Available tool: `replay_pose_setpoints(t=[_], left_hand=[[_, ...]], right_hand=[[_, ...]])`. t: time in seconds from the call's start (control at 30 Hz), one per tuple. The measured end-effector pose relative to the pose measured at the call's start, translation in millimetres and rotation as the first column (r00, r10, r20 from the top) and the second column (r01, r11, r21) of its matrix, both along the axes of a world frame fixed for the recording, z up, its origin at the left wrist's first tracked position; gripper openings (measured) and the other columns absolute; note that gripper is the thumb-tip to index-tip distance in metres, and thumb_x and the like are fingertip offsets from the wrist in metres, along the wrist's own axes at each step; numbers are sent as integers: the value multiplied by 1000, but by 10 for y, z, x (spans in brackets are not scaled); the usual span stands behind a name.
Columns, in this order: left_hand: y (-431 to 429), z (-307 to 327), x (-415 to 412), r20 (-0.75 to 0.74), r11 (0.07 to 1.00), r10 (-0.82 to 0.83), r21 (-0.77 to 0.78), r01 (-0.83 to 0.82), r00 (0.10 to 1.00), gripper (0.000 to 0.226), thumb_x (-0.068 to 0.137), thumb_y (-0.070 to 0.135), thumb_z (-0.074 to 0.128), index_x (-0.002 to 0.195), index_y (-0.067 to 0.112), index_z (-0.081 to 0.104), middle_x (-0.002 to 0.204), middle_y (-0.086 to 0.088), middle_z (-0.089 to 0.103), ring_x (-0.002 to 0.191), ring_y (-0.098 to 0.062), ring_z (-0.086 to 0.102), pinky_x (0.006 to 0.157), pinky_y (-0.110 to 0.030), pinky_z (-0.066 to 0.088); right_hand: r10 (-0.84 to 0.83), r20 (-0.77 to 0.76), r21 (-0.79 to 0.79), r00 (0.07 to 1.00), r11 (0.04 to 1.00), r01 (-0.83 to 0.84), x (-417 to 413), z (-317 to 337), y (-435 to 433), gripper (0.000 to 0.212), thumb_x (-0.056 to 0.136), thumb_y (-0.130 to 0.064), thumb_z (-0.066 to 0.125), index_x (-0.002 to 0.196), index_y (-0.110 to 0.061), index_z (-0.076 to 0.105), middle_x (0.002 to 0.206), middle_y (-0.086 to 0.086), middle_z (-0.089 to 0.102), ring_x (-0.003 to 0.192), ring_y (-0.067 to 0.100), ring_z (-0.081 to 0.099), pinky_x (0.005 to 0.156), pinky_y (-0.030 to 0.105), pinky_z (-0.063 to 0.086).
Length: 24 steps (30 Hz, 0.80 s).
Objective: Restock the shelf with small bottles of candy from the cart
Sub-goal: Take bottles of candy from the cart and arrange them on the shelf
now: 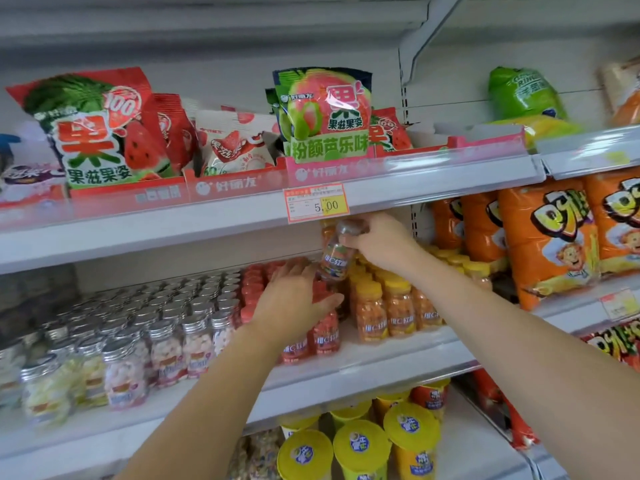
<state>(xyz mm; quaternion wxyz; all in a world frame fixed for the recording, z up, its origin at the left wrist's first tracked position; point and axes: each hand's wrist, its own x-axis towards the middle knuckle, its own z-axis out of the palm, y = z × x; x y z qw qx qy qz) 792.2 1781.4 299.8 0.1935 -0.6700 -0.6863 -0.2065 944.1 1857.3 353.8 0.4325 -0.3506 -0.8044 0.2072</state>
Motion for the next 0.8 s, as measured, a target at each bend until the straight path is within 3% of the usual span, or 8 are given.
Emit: replay_pose_setpoints(t=[0.13,0.23,0.37,0.5,0.67,0.8], left_hand=[[33,-52,-62,-19,996,4,-88,-5,1000,58,86,62,46,132,25,47,132,-1,54,121,-21,46,97,-34,43],[12,-56,-51,-38,998,8,-62,-11,999,51,87,61,45,124,26,51,113,0,64,102,-21,58,81,-34,50],[0,-52,-42,-66,999,-22,-35,20,998,45,90,56,44,124,27,49,109,-1,65,98,-23,60,76,-33,50],[7,-48,-31,-93,999,4,-32,-7,996,45,90,56,43,120,23,51,103,-2,65,94,-22,60,71,-31,48],[9,-48,-25,-85,999,4,-42,-8,996,44,90,56,43,115,21,53,95,-2,64,88,-22,60,71,-34,50],[20,-55,-30,-73,999,10,-41,-13,997,43,89,56,44,112,21,55,93,-2,65,87,-22,61,73,-34,51]], right_hand=[[68,204,-47,977,997,-60,-60,64,146,47,90,-26,63,135,-19,52,135,1,55,118,19,52,83,19,36],[122,307,-59,944,992,-109,-37,130,250,52,89,-26,64,138,-19,48,139,1,51,116,20,54,94,26,42],[176,341,-122,924,982,-142,-19,188,331,49,90,-21,64,137,-16,47,135,3,53,92,15,57,86,28,50],[179,379,-135,908,981,-137,-16,212,361,49,91,-21,64,136,-16,48,130,0,54,101,23,64,94,37,51],[175,413,-155,893,980,-121,-40,274,370,45,93,-19,60,136,-11,48,130,8,56,108,25,61,96,38,50],[183,514,-155,838,981,-119,-128,263,361,41,90,-18,64,128,-7,55,114,7,61,98,21,61,84,31,52]])
